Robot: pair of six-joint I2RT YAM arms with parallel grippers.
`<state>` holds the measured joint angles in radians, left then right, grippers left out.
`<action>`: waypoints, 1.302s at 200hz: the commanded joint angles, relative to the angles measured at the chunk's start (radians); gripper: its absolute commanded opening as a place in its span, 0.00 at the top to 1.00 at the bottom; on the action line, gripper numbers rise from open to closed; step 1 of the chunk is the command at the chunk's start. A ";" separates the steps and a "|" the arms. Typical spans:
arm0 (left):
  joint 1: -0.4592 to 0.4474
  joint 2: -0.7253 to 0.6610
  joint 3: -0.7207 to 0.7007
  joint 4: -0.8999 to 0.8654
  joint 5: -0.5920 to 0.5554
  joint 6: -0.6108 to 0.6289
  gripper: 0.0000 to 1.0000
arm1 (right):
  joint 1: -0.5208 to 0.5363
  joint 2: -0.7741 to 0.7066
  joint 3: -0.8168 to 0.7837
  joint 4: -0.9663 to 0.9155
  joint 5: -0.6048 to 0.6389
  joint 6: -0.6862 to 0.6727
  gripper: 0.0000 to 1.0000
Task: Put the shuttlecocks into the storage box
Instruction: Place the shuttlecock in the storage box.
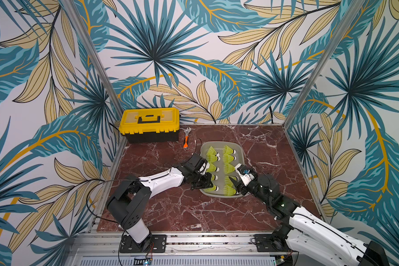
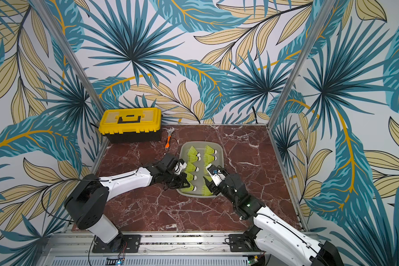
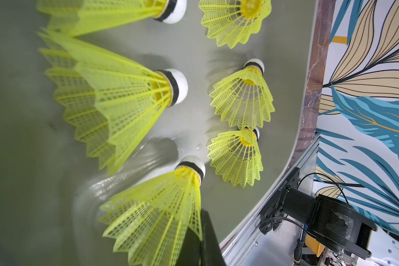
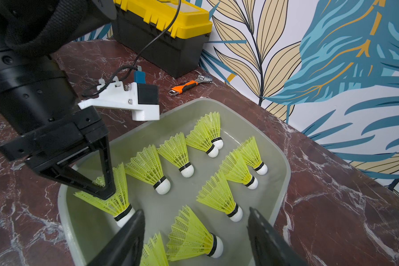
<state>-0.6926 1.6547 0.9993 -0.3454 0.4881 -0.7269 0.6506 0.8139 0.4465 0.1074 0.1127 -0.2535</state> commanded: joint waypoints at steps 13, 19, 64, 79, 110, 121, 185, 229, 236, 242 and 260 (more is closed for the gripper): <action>-0.003 0.019 -0.005 -0.026 -0.020 0.014 0.90 | 0.001 0.008 -0.022 0.006 0.013 0.016 0.29; -0.004 0.020 -0.005 -0.026 -0.022 0.014 0.88 | 0.001 0.008 -0.023 0.006 0.016 0.016 0.29; -0.003 0.013 -0.004 -0.026 -0.024 0.014 0.73 | 0.001 0.007 -0.025 0.006 0.016 0.018 0.29; -0.004 0.010 -0.001 -0.026 -0.024 0.013 0.69 | 0.000 0.007 -0.026 0.006 0.018 0.017 0.29; -0.003 0.008 0.002 -0.031 -0.034 0.020 0.68 | 0.001 0.004 -0.026 0.002 0.020 0.019 0.29; -0.003 0.010 0.004 -0.036 -0.040 0.020 0.65 | 0.001 0.001 -0.028 0.002 0.019 0.019 0.29; -0.005 -0.069 0.026 -0.078 -0.101 0.057 0.49 | 0.001 -0.009 -0.032 0.007 0.033 0.024 0.29; -0.004 -0.152 0.061 -0.148 -0.197 0.110 0.48 | 0.001 -0.019 -0.044 0.029 0.085 0.044 0.29; -0.003 -0.171 0.062 -0.160 -0.231 0.119 0.48 | 0.000 -0.021 -0.046 0.033 0.109 0.050 0.29; -0.002 -0.187 0.061 -0.169 -0.267 0.126 0.47 | 0.001 -0.021 -0.047 0.037 0.134 0.057 0.29; -0.002 -0.243 0.050 -0.189 -0.380 0.145 0.46 | 0.000 -0.022 -0.052 0.054 0.216 0.075 0.29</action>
<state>-0.6933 1.4883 1.0050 -0.4782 0.2798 -0.6338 0.6506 0.8043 0.4202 0.1139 0.2100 -0.2195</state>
